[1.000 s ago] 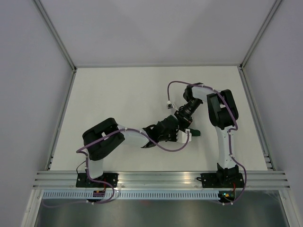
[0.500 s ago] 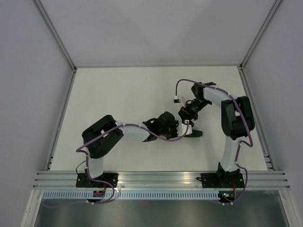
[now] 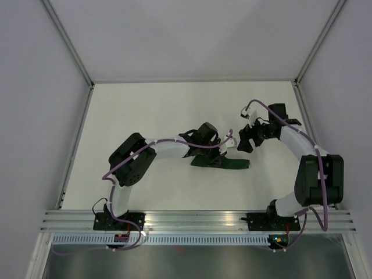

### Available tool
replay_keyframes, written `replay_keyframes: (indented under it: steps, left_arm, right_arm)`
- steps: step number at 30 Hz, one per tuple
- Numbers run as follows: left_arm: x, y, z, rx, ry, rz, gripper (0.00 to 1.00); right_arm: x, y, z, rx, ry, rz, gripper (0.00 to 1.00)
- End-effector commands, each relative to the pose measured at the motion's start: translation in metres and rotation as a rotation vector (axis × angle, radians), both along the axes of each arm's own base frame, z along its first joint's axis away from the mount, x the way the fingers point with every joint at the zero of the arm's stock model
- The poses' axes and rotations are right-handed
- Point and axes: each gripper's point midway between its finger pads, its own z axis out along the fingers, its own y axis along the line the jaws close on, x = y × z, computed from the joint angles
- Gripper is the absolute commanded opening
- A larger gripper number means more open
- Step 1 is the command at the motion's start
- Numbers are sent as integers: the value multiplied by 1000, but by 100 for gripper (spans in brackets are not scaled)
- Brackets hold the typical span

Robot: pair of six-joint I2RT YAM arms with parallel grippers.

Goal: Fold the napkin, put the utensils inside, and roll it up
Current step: Roll the napkin at the center of the board.

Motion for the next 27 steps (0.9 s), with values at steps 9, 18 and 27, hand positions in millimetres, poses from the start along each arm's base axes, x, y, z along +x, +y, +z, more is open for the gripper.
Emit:
replay_keyframes:
  steps: [9, 18, 27]
  left_arm:
    - [-37, 41, -62, 302, 475, 75, 7]
    - [-35, 48, -76, 377, 614, 115, 7]
    - [-32, 49, -81, 398, 674, 135, 8]
  right_arm:
    - [-52, 11, 23, -23, -401, 202, 82]
    - [-75, 45, -14, -155, -461, 373, 80]
    - [-80, 64, -44, -265, -501, 458, 80]
